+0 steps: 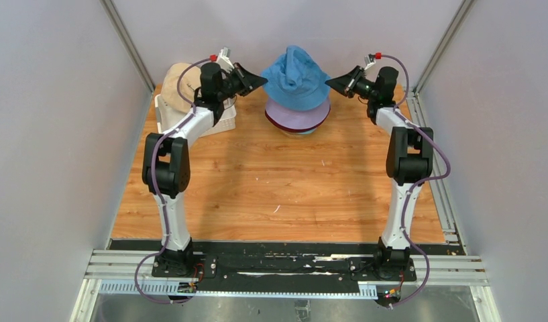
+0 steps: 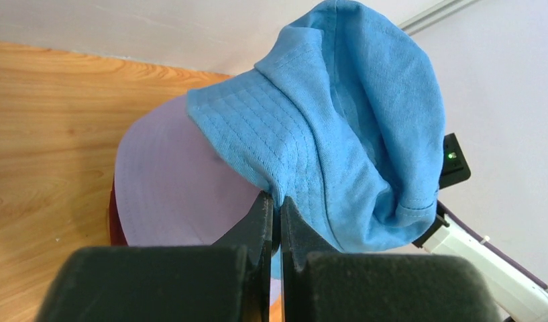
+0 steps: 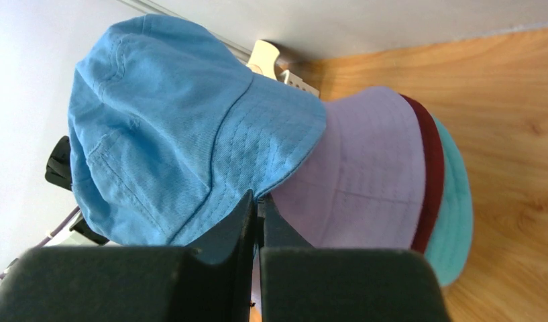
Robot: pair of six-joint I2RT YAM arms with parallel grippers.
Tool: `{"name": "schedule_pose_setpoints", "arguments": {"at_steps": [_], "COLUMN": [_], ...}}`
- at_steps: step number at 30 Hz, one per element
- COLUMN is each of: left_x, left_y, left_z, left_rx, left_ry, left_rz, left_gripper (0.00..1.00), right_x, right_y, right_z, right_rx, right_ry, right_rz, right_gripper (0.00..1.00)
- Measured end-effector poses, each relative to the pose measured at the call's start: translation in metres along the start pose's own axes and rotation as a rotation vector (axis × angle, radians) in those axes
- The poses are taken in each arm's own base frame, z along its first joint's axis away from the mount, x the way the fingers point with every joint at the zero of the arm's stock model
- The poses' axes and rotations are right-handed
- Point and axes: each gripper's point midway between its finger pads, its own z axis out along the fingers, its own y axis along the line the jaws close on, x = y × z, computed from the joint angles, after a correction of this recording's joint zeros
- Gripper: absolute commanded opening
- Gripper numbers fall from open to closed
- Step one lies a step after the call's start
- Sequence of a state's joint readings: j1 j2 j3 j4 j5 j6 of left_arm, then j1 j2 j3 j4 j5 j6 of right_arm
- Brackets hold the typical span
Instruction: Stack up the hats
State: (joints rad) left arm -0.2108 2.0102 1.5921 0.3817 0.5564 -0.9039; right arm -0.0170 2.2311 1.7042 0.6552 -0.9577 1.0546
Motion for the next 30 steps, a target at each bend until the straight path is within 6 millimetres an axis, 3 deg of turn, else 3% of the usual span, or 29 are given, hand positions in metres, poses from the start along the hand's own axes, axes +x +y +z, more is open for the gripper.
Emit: {"name": "schedule_pose_setpoints", "arguments": {"at_steps": [10, 20, 30], "left_x": [0.03, 0.059, 0.067], "left_y": [0.028, 0.031, 0.038], "left_z": [0.013, 0.016, 0.014], "left_rx": [-0.008, 0.005, 0.002], "left_ry": [0.062, 0.105, 0.101], "left_rz": [-0.046, -0.054, -0.05], "left_gripper": [0.03, 0.03, 0.02], "right_x": [0.024, 0.042, 0.049], "right_y": [-0.013, -0.031, -0.044], "right_z": [-0.013, -0.027, -0.031], "right_rx": [0.054, 0.108, 0.151], "right_ry": [0.015, 0.03, 0.042], "right_rz": [0.006, 0.002, -0.024], "right_gripper": [0.01, 0.01, 0.01]}}
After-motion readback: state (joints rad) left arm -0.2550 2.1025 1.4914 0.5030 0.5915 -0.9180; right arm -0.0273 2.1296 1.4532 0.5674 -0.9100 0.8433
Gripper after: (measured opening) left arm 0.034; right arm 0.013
